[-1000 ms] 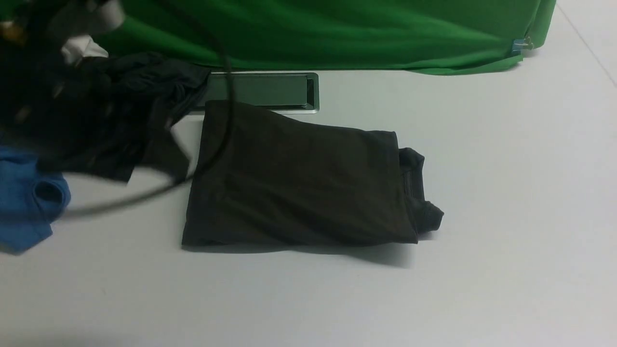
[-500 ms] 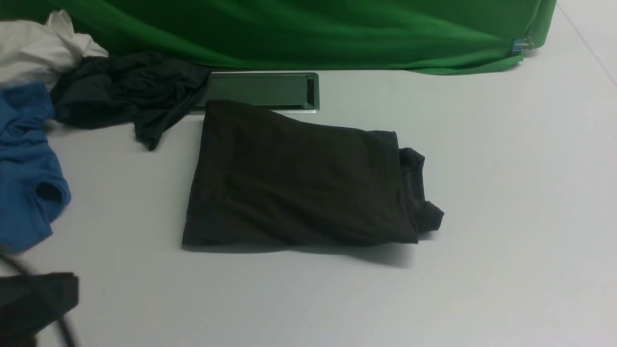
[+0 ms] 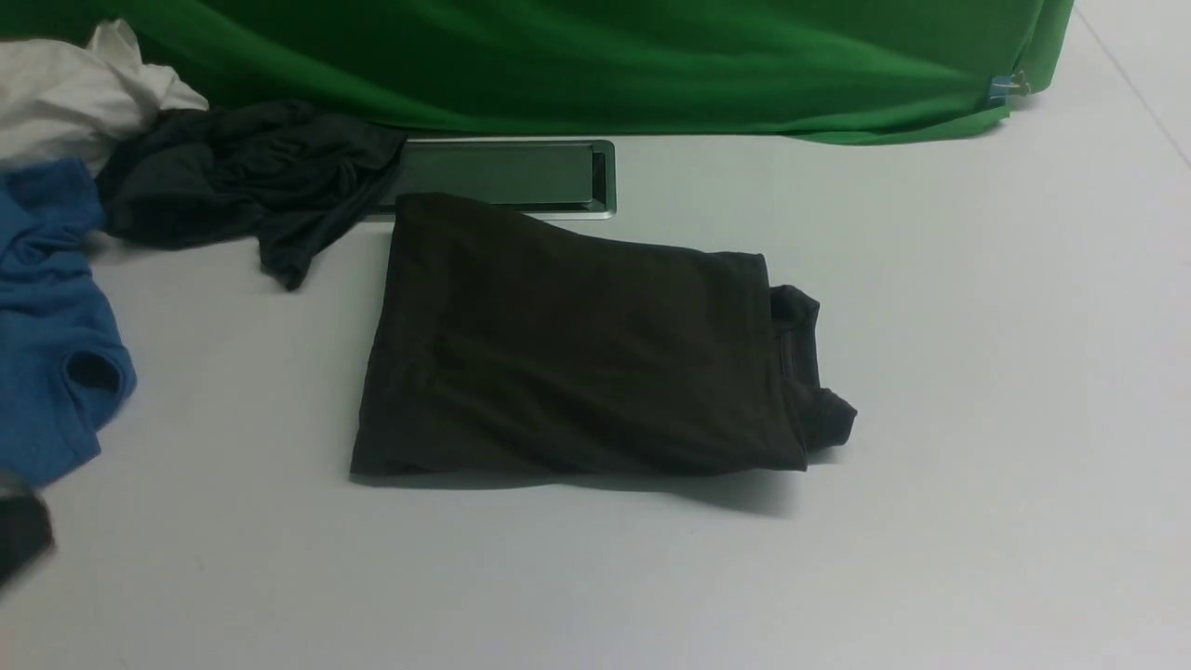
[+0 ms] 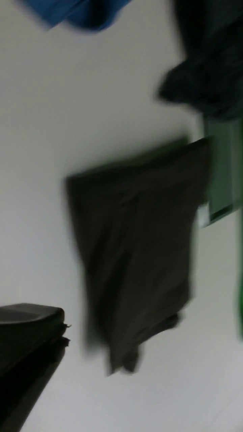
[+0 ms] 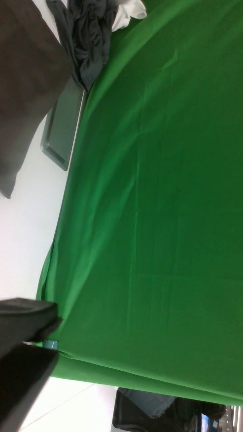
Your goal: Fold a long-sleeved shirt on a white desktop.
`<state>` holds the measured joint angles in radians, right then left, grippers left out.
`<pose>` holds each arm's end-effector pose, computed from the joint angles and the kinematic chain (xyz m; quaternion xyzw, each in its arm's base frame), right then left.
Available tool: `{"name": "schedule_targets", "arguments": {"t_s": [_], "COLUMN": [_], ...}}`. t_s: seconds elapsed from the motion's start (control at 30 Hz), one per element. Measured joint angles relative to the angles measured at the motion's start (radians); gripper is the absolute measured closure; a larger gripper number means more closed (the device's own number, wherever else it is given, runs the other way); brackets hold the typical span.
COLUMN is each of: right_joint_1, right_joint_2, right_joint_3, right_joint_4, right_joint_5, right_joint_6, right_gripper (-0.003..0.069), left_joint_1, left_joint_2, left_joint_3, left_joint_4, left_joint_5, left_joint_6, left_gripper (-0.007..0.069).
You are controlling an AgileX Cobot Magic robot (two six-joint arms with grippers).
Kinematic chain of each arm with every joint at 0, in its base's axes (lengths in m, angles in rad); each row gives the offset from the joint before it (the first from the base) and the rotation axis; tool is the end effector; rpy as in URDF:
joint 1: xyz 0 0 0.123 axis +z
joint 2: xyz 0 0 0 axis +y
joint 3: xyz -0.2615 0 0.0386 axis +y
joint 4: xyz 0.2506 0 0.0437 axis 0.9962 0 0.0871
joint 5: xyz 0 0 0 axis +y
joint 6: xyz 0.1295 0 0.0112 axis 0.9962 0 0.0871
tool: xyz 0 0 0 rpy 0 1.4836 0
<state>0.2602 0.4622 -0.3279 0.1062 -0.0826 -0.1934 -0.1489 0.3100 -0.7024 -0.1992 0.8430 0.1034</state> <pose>0.1619 0.0419 0.2883 -0.1171 0.6847 0.0590 0.7170 0.0942 -0.0336 0.3311 0.0909 0.8142 -0.1115 0.5625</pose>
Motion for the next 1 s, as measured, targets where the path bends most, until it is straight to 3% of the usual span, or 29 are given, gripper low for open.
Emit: {"name": "schedule_targets", "arguments": {"t_s": [0.2, 0.37, 0.6, 1.0], "right_joint_1": [0.0, 0.0, 0.0, 0.0], "right_joint_2": [0.0, 0.0, 0.001, 0.001], "right_joint_3": [0.0, 0.0, 0.0, 0.001], "right_joint_4": [0.0, 0.0, 0.0, 0.0], "right_joint_5": [0.0, 0.0, 0.0, 0.0], "right_joint_6": [0.0, 0.0, 0.0, 0.0], "right_gripper": [0.0519, 0.0505, 0.0489, 0.047], "left_joint_1": [0.015, 0.085, 0.138, 0.086], "left_joint_2": [-0.127, -0.254, -0.309, -0.312], "left_joint_3": [0.179, 0.397, 0.691, 0.709], "left_joint_4": [0.088, 0.174, 0.199, 0.176], "left_joint_5": [-0.403, -0.549, -0.583, -0.585], "left_joint_6": [0.04, 0.045, 0.045, 0.045], "left_gripper": [0.0608, 0.0608, 0.0608, 0.0606]}}
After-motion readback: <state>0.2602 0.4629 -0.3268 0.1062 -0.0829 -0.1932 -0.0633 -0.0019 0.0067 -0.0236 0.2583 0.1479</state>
